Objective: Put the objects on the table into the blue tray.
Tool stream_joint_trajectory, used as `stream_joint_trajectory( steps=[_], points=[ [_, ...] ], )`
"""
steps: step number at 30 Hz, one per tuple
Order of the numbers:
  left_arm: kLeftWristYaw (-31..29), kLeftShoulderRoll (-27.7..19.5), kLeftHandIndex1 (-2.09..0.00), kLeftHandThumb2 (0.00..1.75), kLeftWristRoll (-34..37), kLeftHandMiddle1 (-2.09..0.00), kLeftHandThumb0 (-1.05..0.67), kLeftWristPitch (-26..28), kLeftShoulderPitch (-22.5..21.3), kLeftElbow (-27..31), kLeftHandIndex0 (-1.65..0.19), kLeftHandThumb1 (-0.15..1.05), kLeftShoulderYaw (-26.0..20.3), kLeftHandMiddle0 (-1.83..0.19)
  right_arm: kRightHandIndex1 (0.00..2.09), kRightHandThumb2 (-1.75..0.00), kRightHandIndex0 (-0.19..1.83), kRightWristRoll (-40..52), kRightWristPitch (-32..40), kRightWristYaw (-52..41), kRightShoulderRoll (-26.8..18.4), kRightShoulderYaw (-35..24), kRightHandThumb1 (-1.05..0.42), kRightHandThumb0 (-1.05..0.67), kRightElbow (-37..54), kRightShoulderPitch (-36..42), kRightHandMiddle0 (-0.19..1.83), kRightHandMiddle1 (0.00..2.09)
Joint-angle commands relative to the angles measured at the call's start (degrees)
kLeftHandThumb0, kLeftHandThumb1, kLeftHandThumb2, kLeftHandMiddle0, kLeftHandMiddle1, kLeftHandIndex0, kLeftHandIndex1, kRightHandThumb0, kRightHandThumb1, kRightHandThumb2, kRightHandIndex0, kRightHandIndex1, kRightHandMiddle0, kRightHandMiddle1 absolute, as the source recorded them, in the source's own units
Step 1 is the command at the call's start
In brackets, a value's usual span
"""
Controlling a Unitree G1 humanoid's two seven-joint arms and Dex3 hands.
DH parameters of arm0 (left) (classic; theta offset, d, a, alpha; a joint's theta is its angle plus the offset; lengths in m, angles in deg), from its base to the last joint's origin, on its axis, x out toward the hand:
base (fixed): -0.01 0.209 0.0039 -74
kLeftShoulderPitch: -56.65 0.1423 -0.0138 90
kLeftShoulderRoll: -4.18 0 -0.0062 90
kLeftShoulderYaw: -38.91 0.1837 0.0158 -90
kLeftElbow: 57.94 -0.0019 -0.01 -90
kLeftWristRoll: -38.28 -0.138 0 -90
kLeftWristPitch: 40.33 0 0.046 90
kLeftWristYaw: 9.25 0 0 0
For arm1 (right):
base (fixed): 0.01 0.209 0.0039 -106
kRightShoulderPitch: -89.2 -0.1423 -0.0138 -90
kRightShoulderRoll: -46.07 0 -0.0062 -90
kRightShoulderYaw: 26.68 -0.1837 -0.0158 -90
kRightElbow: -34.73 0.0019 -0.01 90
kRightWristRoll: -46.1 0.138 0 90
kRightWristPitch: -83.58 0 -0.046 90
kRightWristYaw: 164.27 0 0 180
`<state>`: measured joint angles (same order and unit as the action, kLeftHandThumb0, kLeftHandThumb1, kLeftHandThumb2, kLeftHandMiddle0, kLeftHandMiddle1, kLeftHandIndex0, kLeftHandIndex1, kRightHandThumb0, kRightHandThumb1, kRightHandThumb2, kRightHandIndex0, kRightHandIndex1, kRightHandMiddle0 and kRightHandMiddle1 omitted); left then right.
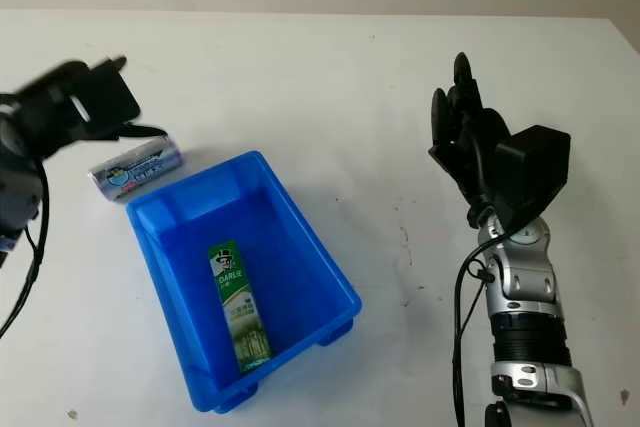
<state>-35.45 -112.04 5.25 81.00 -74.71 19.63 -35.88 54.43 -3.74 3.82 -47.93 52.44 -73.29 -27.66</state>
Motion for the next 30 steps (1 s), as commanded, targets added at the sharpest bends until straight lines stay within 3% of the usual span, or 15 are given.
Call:
stream_joint_trajectory(
  steps=[1, 10, 16, 18, 20, 21, 22, 24, 25, 26, 27, 28, 30],
  points=[
    [-1.38, -0.97, -0.06, 0.08, -0.95, -0.16, -0.87, 0.35, 1.32, 0.94, 0.0, 1.04, 0.49, -0.04, 0.0, -0.73, -0.19, -0.13, -0.69, 0.05, -0.53, -0.66, -1.05, -0.71, 0.65, 0.38, -0.19, 0.0],
    [-5.67, -5.91, -0.09, 0.06, -2.95, -0.1, -0.85, -2.82, 9.17, 6.91, -0.06, 1.03, -0.62, -0.08, 0.0, -0.71, -0.19, 0.05, -0.92, -0.88, -0.54, -0.91, -1.05, -0.74, -0.29, -0.04, -0.19, 0.0],
    [-6.07, -7.97, -0.07, 0.04, -9.43, -0.07, -0.82, -1.03, 13.83, 11.2, -0.04, 1.0, 0.0, -0.07, 0.0, -0.73, -0.19, -0.24, -2.13, -1.45, -0.54, -0.85, -1.05, -0.72, -1.74, -0.63, -0.19, 0.0],
    [-6.43, -8.64, -0.28, 0.05, -13.04, -0.94, -0.78, -0.49, 14.72, 12.38, -0.19, 0.98, 0.9, 0.06, 0.0, -0.74, -0.19, -0.27, -2.52, -1.49, -0.53, -0.91, -1.05, -0.71, -1.94, -0.74, -0.19, 0.0],
    [-7.43, -9.39, -0.33, 0.06, -17.72, -1.27, -0.73, -0.65, 14.57, 12.36, -0.18, 0.99, 2.77, 0.09, 0.0, -0.74, -0.19, -0.1, -2.67, -1.55, -0.44, -0.98, -1.05, -0.71, -1.93, -0.89, -0.19, 0.0],
    [-7.63, -9.6, -0.33, 0.06, -19.66, -1.63, -0.68, -1.2, 14.46, 12.2, -0.2, 1.02, 3.49, 0.04, 0.0, -0.74, -0.19, -0.06, -2.74, -1.51, -0.39, -1.02, -1.05, -0.7, -1.94, -0.95, -0.19, 0.0],
    [-7.58, -9.49, -0.33, 0.07, -21.21, -1.86, -0.65, -1.62, 14.42, 11.99, -0.21, 1.03, 3.9, -0.04, 0.0, -0.74, -0.19, -0.05, -2.6, -1.32, -0.31, -1.06, -1.05, -0.7, -1.82, -0.99, -0.19, 0.0],
    [-6.69, -8.67, -0.42, 0.13, -23.12, -2.05, -0.57, -2.23, 14.65, 11.73, -0.26, 1.04, 3.76, -0.38, 0.0, -0.72, -0.19, 0.16, -1.98, -0.91, -0.1, -1.22, -1.05, -0.71, -1.48, -1.02, -0.19, 0.0],
    [-6.37, -8.3, -0.63, 0.17, -23.75, -2.07, -0.56, -2.44, 14.75, 11.63, -0.2, 1.05, 3.59, -0.46, 0.0, -0.71, -0.19, 0.24, -1.81, -0.81, -0.06, -1.24, -1.05, -0.71, -1.37, -1.02, -0.19, 0.0],
    [-5.96, -7.9, -0.82, 0.19, -24.3, -2.08, -0.55, -2.62, 14.74, 11.39, -0.13, 1.05, 3.53, -0.5, 0.0, -0.71, -0.19, 0.28, -1.64, -0.89, -0.16, -1.19, -1.05, -0.72, -1.3, -1.03, -0.19, 0.0],
    [-5.75, -7.6, -1.17, 0.25, -24.69, -2.09, -0.54, -2.77, 14.73, 11.2, -0.04, 1.05, 3.45, -0.52, 0.0, -0.71, -0.19, 0.29, -1.56, -0.96, -0.25, -1.14, -1.05, -0.72, -1.26, -1.03, -0.19, 0.0],
    [-4.93, -7.25, -1.3, 0.28, -24.94, -2.09, -0.53, -3.17, 14.74, 10.78, 0.0, 1.05, 3.33, -0.5, 0.0, -0.7, -0.19, 0.29, -1.8, -1.19, -0.39, -1.1, -1.05, -0.72, -1.37, -1.01, -0.19, 0.0],
    [-1.66, -6.81, -1.37, 0.3, -24.39, -2.09, -0.5, -5.36, 15.12, 9.82, 0.01, 1.05, 2.64, -0.42, 0.0, -0.71, -0.19, 0.41, -2.46, -1.68, -0.53, -1.18, -1.05, -0.73, -1.7, -0.95, -0.19, 0.0]
  ],
)
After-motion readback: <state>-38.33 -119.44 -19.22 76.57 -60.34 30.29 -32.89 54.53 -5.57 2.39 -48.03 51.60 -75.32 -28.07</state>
